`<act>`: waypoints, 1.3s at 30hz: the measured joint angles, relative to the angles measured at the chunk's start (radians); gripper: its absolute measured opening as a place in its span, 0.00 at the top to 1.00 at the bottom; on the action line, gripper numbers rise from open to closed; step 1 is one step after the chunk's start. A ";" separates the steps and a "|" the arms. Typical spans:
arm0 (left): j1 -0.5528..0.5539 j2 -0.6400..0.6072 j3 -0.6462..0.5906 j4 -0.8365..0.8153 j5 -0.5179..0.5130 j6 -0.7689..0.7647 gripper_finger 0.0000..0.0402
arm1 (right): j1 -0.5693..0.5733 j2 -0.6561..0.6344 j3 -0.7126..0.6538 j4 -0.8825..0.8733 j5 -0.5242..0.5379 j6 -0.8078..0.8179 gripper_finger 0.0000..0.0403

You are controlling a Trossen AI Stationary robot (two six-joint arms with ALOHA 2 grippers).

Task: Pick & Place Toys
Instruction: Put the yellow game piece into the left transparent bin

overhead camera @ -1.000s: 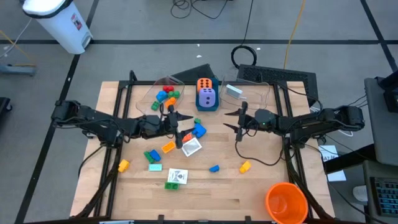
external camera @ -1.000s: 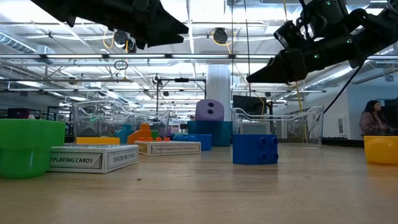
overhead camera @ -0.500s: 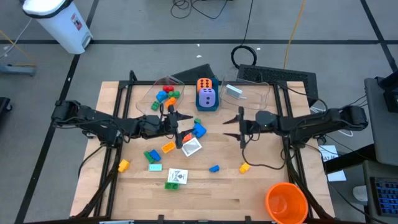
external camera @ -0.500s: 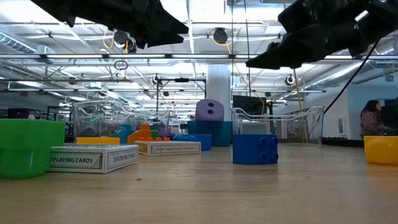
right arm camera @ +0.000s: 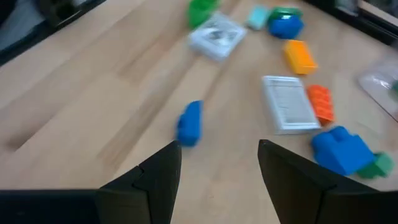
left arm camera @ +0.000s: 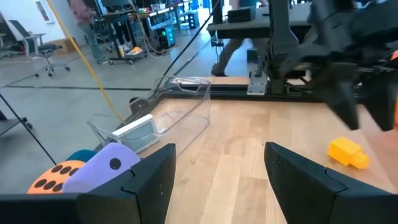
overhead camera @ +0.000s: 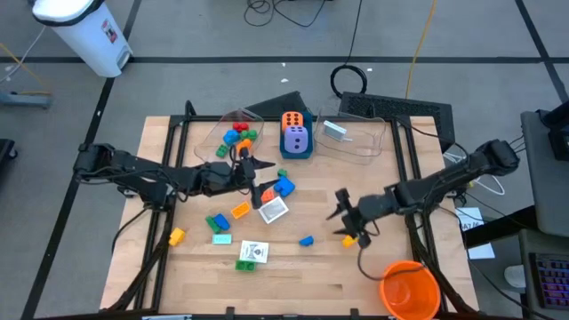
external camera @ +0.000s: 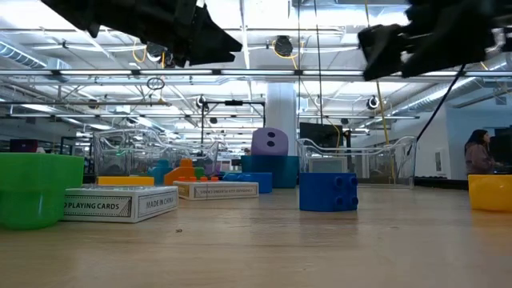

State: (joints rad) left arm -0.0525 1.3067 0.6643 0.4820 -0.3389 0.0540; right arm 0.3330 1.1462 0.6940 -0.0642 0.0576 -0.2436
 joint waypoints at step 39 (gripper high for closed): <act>0.008 0.002 0.000 -0.045 0.000 -0.015 0.39 | 0.094 0.143 0.002 -0.385 -0.065 0.025 0.48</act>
State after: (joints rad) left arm -0.0441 1.3090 0.6643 0.4370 -0.3389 0.0391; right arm 0.4271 1.2892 0.6956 -0.4489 -0.0071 -0.2185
